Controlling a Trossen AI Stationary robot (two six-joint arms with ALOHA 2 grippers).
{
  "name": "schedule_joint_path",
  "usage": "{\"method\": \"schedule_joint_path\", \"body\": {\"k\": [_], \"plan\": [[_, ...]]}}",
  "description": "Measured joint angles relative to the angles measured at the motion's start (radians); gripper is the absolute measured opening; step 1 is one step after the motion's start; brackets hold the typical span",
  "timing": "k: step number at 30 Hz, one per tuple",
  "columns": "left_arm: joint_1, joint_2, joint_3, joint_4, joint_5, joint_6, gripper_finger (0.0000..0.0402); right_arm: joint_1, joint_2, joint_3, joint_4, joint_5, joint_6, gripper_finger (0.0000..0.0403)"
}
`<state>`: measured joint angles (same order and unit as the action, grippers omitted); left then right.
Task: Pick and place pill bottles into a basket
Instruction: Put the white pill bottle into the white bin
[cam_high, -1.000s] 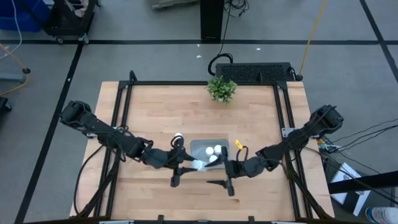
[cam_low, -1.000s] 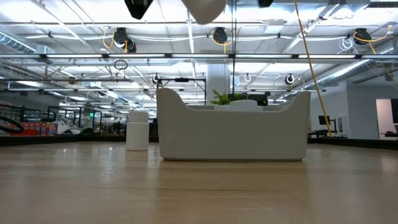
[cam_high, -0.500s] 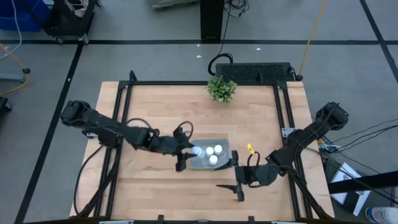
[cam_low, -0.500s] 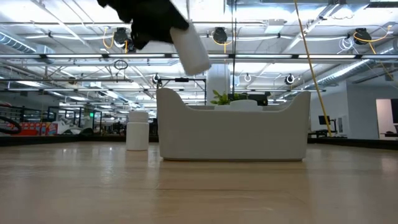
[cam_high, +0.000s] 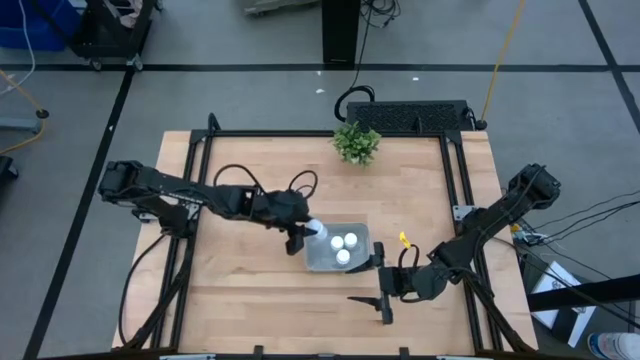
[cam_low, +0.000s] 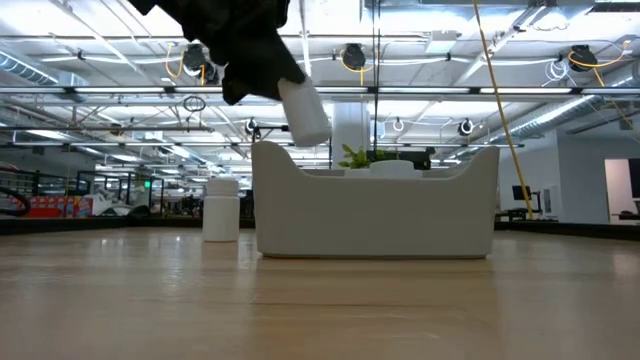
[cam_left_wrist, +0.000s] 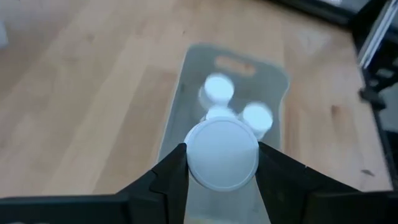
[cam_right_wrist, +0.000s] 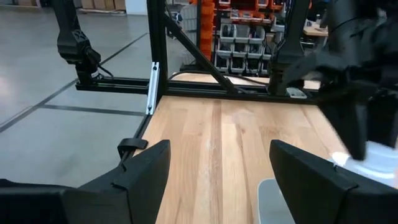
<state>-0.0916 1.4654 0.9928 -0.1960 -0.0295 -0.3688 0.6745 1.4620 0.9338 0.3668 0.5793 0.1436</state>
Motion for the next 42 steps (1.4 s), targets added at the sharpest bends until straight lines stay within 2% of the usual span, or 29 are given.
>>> {"method": "schedule_joint_path", "body": {"k": [12, 23, 28, 35, 42], "plan": [[-0.018, 0.000, 0.000, -0.039, -0.001, -0.003, 0.0162, -0.013, 0.000, 0.000, 0.002, 0.001, 0.002, 0.0267], [-0.027, 0.165, -0.003, 0.030, 0.030, 0.027, 0.0162, -0.021, 0.000, 0.000, -0.013, 0.000, 0.005, 0.0267], [-0.022, 0.197, 0.001, 0.040, 0.034, 0.031, 0.0174, -0.022, 0.000, 0.000, -0.019, 0.001, 0.010, 0.0267], [-0.021, 0.228, 0.000, 0.075, 0.059, 0.060, 0.0162, -0.041, 0.000, 0.000, -0.048, -0.001, 0.028, 0.0267], [-0.021, 0.230, 0.000, 0.075, 0.089, 0.053, 0.0187, -0.040, 0.000, -0.001, -0.044, -0.003, 0.028, 0.0267]]}}
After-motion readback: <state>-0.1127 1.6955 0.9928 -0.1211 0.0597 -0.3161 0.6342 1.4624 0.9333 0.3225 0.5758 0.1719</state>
